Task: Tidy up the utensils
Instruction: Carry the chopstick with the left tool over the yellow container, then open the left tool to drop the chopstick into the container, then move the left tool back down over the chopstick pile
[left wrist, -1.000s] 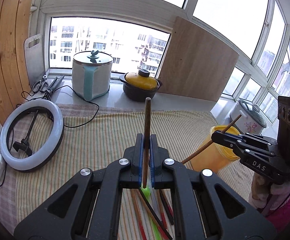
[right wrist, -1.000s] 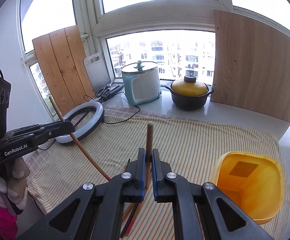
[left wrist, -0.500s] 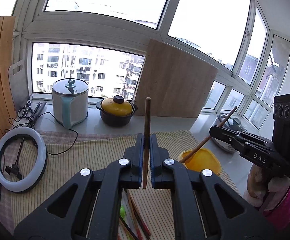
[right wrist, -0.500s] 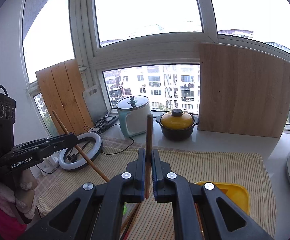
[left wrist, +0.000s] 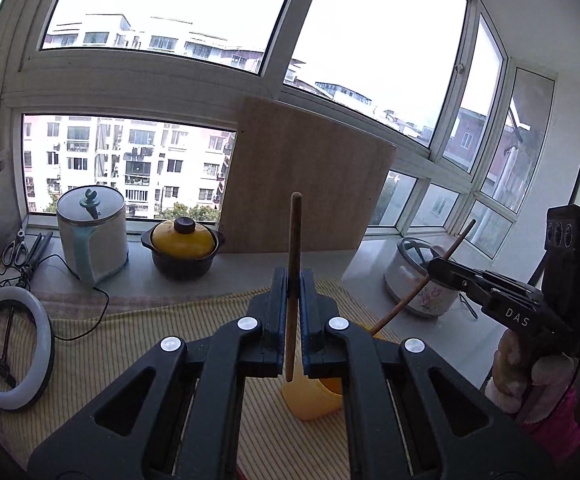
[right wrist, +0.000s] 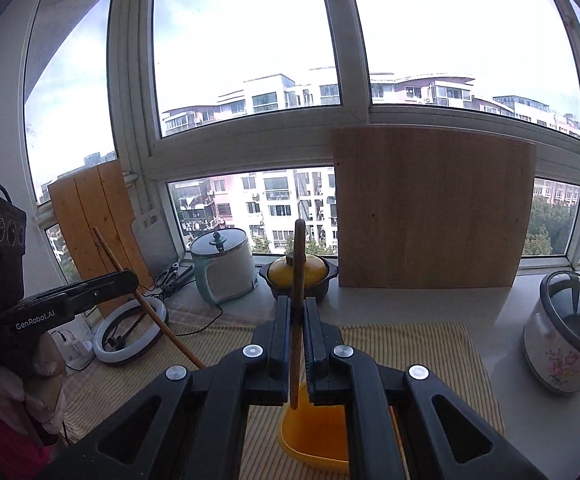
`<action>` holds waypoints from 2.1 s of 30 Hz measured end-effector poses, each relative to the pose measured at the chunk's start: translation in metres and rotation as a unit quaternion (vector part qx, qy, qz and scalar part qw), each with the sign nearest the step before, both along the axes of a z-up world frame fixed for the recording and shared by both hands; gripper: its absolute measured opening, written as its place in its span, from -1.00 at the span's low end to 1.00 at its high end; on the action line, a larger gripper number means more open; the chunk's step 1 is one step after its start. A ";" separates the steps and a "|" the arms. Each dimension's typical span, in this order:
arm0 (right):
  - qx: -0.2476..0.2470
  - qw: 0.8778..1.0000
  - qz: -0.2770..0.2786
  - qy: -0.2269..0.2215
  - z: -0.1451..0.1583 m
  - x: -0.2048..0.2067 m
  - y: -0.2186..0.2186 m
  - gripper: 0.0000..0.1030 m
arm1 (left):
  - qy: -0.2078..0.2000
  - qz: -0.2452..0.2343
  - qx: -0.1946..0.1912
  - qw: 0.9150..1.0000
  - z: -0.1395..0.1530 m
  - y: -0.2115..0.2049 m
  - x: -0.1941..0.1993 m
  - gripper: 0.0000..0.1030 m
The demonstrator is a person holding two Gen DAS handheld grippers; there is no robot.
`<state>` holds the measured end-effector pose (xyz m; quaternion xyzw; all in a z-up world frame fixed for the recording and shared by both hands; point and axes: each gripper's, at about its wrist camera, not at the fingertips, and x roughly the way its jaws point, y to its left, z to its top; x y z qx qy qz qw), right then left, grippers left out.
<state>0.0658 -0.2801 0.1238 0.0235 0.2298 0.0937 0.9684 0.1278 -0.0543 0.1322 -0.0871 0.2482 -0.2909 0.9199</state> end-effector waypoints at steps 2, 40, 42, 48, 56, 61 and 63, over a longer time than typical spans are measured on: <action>0.000 1.000 -0.009 0.003 -0.002 0.000 -0.007 -0.94 | -0.001 -0.008 -0.001 1.000 0.002 -0.011 0.001 -0.94; 0.010 0.992 -0.059 0.110 -0.086 0.017 -0.052 -0.69 | 0.121 -0.062 0.048 0.990 -0.087 -0.100 0.038 -0.91; 0.009 0.993 -0.065 0.099 -0.082 0.014 -0.051 -0.29 | 0.118 -0.062 0.048 0.990 -0.085 -0.100 0.036 -0.58; -0.001 0.995 -0.071 0.076 -0.071 0.005 -0.046 0.21 | 0.100 -0.057 0.040 0.993 -0.076 -0.089 0.028 -0.35; -0.017 0.996 -0.069 0.055 -0.059 -0.002 -0.029 0.39 | 0.087 -0.051 0.040 0.994 -0.070 -0.070 0.020 -0.35; -0.020 0.997 -0.051 0.053 -0.058 -0.006 -0.013 0.45 | 0.084 -0.036 0.041 0.995 -0.068 -0.048 0.017 -0.35; -0.022 0.998 -0.040 0.051 -0.057 -0.009 -0.005 0.50 | 0.084 -0.028 0.045 0.995 -0.070 -0.036 0.017 -0.35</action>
